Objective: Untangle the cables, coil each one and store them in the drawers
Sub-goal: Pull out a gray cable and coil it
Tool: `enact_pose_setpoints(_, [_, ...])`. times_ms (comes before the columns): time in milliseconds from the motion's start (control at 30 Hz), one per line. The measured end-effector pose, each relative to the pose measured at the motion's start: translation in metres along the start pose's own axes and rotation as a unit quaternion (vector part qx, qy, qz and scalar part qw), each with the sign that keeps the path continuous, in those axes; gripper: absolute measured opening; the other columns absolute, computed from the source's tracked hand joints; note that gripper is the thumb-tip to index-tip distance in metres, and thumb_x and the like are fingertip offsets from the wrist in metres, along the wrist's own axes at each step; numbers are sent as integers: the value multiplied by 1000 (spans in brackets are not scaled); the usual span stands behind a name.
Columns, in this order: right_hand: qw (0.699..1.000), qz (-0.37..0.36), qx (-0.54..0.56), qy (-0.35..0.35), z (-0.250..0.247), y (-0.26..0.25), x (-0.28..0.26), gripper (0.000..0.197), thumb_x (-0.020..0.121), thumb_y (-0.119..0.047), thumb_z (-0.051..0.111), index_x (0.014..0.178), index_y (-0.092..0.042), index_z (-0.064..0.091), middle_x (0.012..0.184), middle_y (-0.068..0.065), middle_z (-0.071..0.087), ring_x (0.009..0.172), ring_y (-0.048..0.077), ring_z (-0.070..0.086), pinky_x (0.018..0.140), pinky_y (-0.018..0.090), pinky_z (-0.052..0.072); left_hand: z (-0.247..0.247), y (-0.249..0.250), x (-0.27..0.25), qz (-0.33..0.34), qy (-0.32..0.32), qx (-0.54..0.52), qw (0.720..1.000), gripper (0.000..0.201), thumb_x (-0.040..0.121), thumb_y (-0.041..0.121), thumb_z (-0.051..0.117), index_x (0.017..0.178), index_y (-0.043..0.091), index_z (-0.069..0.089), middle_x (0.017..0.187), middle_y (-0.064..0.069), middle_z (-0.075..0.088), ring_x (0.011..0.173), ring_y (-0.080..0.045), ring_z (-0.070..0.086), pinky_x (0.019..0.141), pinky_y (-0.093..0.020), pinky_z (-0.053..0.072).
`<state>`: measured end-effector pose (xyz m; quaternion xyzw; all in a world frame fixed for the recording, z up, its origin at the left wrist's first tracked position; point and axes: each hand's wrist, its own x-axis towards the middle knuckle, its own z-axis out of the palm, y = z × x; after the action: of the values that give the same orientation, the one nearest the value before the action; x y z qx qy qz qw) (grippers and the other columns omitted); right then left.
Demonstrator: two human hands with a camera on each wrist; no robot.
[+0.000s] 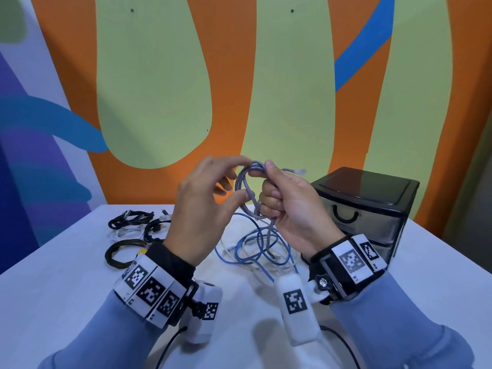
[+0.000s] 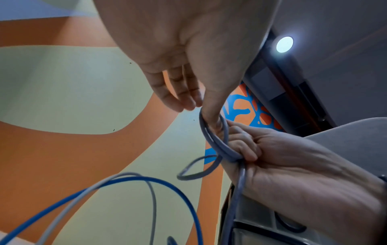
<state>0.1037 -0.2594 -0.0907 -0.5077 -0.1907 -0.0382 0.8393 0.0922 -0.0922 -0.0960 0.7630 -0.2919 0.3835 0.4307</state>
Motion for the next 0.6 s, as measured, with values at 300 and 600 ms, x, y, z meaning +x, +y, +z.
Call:
enact_pose_setpoints(300, [974,-108,-198,27,-3,-1,0,38,110,-30,51,92,-17,81,66,5,21,56,19,21,51,24,25,-5,10,5,-102,40,-191,976,13,104,12,66,100,9,79,84,-17,74,72,-25,65,73,-42,55])
enact_pose_setpoints(600, [951,-130,-277,46,-13,5,1,32,111,-30,51,103,-23,81,67,8,27,62,24,24,60,43,22,-24,18,19,-326,49,-547,770,20,106,4,45,100,8,63,101,-23,79,83,-27,80,76,-29,66])
